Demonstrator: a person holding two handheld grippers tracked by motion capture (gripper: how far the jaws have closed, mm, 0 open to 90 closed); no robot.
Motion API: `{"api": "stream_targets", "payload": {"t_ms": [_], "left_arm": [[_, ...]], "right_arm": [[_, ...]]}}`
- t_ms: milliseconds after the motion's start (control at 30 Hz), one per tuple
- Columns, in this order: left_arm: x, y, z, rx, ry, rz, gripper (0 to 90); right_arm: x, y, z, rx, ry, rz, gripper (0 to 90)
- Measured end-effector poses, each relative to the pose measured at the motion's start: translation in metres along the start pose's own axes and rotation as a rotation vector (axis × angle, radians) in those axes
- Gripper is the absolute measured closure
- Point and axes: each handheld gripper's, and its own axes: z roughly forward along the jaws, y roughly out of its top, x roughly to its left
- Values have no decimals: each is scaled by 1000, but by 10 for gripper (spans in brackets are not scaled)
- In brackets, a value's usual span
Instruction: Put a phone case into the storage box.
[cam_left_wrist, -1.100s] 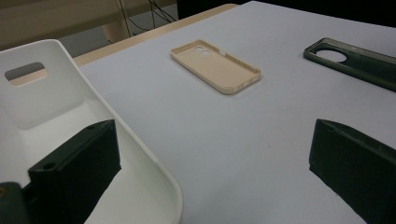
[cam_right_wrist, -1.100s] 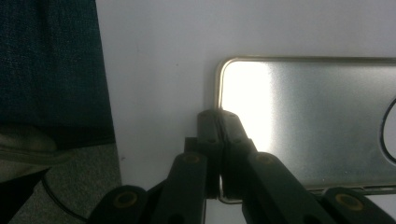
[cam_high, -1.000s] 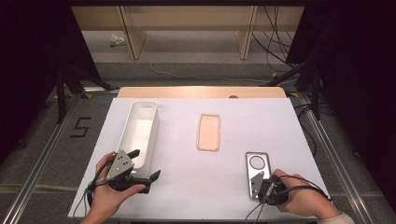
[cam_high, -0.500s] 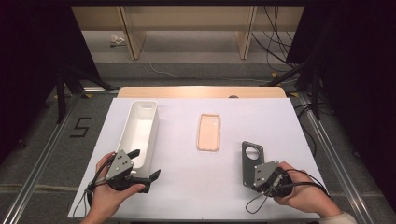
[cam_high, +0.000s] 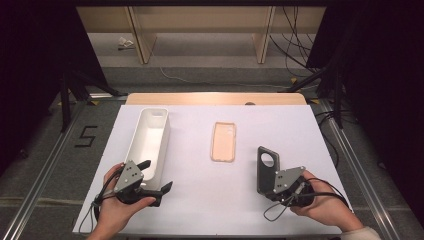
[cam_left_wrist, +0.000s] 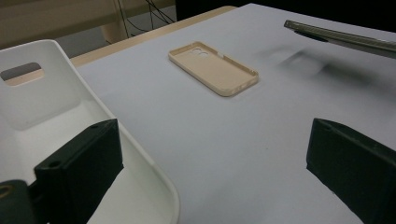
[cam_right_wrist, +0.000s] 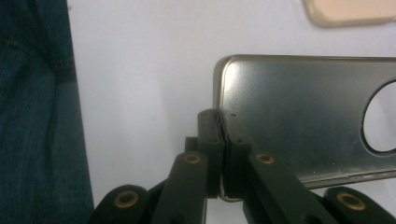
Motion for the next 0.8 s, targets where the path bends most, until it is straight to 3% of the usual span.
{"api": "stream_targets", "payload": {"t_ms": [300, 567, 800], "left_arm": [[-4, 3, 5, 8, -8, 5, 51], [-5, 16, 13, 25, -34, -31, 68], [-6, 38, 26, 40, -55, -59, 95]], "right_arm": [[-6, 3, -2, -109, -20, 44, 889], [-5, 9, 1, -151, -25, 42, 889], [-4, 15, 3, -178, -18, 32, 890]]}}
